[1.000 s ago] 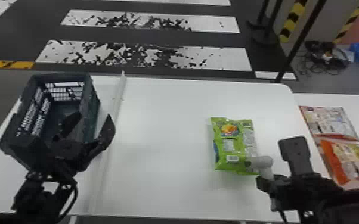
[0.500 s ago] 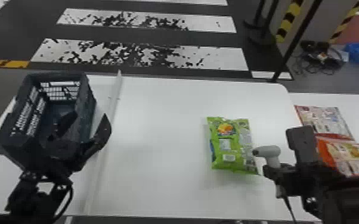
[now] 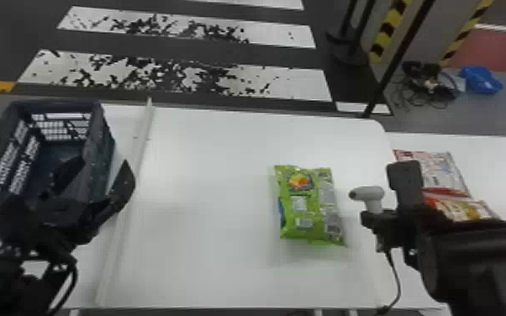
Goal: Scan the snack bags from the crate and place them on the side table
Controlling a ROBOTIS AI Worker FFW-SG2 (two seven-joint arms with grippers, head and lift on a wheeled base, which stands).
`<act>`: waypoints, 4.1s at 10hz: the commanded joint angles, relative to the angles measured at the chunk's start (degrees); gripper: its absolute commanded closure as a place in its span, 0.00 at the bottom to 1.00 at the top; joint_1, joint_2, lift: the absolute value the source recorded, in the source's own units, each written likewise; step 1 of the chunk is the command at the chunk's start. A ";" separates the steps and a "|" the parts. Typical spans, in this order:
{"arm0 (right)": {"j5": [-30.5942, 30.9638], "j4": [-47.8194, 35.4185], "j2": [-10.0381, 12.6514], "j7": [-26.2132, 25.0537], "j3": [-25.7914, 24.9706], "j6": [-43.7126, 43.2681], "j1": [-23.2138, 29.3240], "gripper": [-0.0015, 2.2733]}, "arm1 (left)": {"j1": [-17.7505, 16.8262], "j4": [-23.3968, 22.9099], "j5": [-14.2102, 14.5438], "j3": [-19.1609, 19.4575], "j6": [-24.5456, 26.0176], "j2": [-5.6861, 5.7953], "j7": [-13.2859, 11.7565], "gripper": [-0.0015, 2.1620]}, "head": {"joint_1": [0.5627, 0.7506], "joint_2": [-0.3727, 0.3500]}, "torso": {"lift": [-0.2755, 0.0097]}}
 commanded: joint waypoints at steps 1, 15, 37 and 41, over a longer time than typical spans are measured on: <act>0.09 4.33 -0.53 0.02 0.17 -2.13 -2.27 0.99 | 0.00 -0.10 0.02 0.05 0.18 0.00 0.00 0.04 | 0.70 0.34 | 0.79; -0.26 20.68 -1.14 -0.68 1.31 -14.61 -7.80 0.27 | 0.09 -0.37 0.02 0.31 0.35 0.26 0.00 0.04 | 0.70 0.31 | 0.79; -22.59 20.06 -0.71 17.16 -6.25 -5.29 -4.90 0.45 | 0.18 0.25 0.02 0.05 0.35 0.26 0.00 0.04 | 0.70 0.48 | 0.79; -24.96 17.07 -0.71 19.80 -8.88 -5.29 -3.41 0.99 | 0.18 0.34 0.02 0.05 0.35 0.26 0.09 0.04 | 0.70 0.48 | 0.79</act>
